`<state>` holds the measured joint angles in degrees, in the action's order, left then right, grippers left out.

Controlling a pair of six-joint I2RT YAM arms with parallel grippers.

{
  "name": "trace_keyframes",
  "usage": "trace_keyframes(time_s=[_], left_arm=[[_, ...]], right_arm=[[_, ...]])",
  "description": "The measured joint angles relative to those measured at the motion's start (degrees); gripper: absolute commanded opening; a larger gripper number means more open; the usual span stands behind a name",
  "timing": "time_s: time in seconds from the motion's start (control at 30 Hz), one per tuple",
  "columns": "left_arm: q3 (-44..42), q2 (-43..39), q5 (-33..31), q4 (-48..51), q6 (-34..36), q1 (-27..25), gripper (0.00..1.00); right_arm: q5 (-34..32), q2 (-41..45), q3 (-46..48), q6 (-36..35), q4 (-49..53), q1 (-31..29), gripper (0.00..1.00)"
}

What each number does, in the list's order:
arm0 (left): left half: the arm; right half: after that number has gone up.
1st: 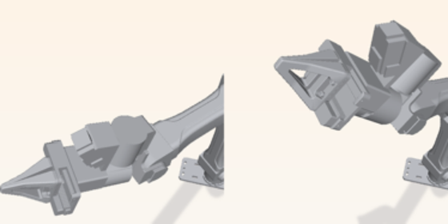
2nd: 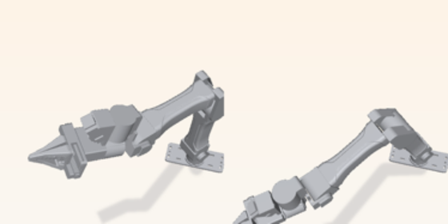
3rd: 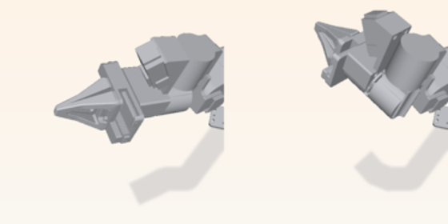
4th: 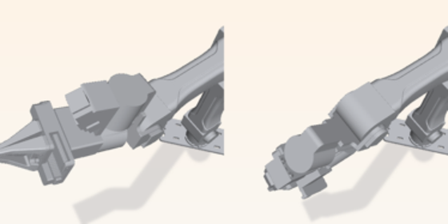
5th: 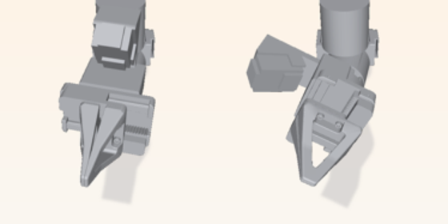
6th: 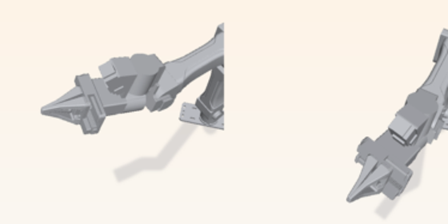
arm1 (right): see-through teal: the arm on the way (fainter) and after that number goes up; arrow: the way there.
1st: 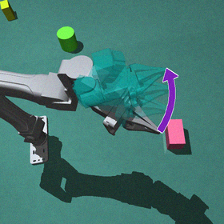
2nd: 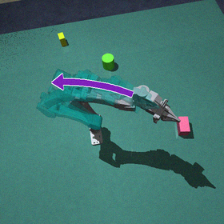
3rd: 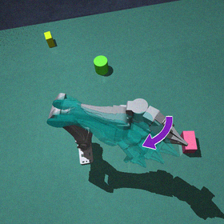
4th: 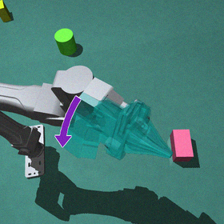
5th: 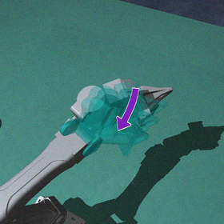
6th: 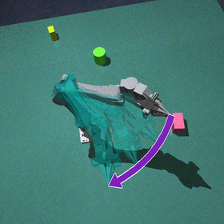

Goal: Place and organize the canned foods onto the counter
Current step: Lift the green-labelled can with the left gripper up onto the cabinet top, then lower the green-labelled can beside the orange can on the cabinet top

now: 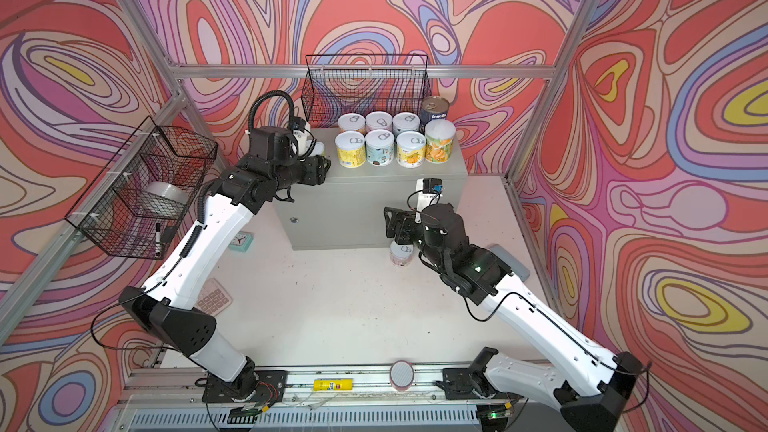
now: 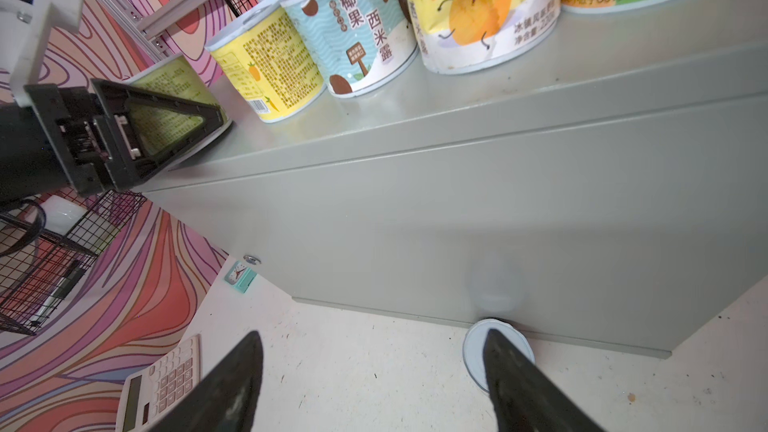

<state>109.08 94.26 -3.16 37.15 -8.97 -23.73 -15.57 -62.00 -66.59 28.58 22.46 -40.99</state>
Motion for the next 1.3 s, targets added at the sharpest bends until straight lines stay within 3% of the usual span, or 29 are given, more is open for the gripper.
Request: trace_keyframes(time_s=[0.13, 0.27, 0.5, 0.6, 1.07, 1.3], left_arm=[[0.0, 0.59, -0.42, -1.16, 0.2, 0.11, 0.0], [-0.02, 0.76, -1.05, -1.66, 0.57, 0.11, 0.43], [-0.7, 0.79, -1.42, -2.64, 1.49, 0.22, 0.71], [-1.62, 0.79, -1.33, -4.39, 1.6, 0.28, 1.0], [-1.84, -0.07, -0.94, -6.78, 3.02, 0.55, 1.0], [-2.14, -6.56, -1.88, -6.36, 4.39, 0.55, 1.0]], right_arm=[[-0.59, 0.07, 0.0, 0.04, 0.52, 0.0, 0.86], [-0.92, 0.07, 0.0, 0.07, 0.57, 0.0, 0.86], [-1.01, -0.42, 0.0, 0.15, 0.5, 0.0, 0.86], [-0.96, -0.52, 0.35, 0.46, 0.28, 0.0, 0.86], [-0.57, -0.52, 1.36, 1.07, -0.37, 0.0, 0.86], [0.52, -0.7, 1.66, 1.09, -1.57, 0.0, 0.86]])
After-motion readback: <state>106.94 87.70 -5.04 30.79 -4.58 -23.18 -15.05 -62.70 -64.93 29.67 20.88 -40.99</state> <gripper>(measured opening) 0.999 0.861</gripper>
